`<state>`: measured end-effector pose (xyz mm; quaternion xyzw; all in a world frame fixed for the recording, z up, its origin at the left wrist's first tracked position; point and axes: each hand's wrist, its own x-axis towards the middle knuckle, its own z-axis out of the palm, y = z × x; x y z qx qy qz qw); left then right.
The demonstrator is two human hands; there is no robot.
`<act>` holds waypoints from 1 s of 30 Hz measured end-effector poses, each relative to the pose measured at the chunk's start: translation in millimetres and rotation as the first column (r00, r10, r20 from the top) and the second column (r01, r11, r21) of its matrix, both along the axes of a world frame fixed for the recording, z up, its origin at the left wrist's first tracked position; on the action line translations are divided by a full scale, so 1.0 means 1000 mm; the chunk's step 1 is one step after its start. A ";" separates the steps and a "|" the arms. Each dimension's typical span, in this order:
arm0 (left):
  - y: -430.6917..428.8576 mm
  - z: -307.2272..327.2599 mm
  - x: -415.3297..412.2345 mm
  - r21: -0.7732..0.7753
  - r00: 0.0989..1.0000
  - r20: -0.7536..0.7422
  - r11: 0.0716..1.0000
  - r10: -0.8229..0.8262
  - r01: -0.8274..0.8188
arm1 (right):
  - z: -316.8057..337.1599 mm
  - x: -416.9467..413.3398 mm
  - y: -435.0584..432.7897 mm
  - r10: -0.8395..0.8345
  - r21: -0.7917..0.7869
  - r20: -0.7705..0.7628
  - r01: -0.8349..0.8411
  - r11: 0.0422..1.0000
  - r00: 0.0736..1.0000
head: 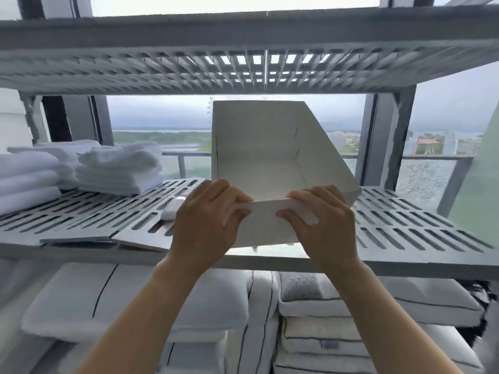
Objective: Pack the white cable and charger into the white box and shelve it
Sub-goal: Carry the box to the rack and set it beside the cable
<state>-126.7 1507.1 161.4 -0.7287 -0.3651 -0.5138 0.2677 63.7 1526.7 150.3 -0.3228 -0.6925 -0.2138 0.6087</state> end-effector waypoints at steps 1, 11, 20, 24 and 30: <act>0.010 0.001 0.012 -0.018 1.000 -0.001 1.000 -0.004 0.004 | 0.000 0.012 0.009 -0.003 -0.016 -0.002 0.003 1.000 1.000; 0.107 0.002 0.077 -0.207 1.000 -0.007 0.978 -0.017 0.015 | -0.004 0.075 0.100 -0.029 -0.135 0.003 0.029 0.990 1.000; 0.173 0.005 0.104 -0.315 0.935 -0.341 0.924 0.101 -0.215 | 0.002 0.086 0.163 -0.138 -0.182 0.185 0.172 0.968 0.973; 0.201 0.000 0.112 -0.327 0.903 -0.408 0.902 0.133 -0.281 | 0.001 0.099 0.185 -0.245 -0.169 0.286 0.300 0.939 0.926; 0.234 0.003 0.126 -0.348 0.898 -0.418 0.890 0.134 -0.295 | -0.003 0.114 0.215 -0.252 -0.233 0.372 0.353 0.906 0.893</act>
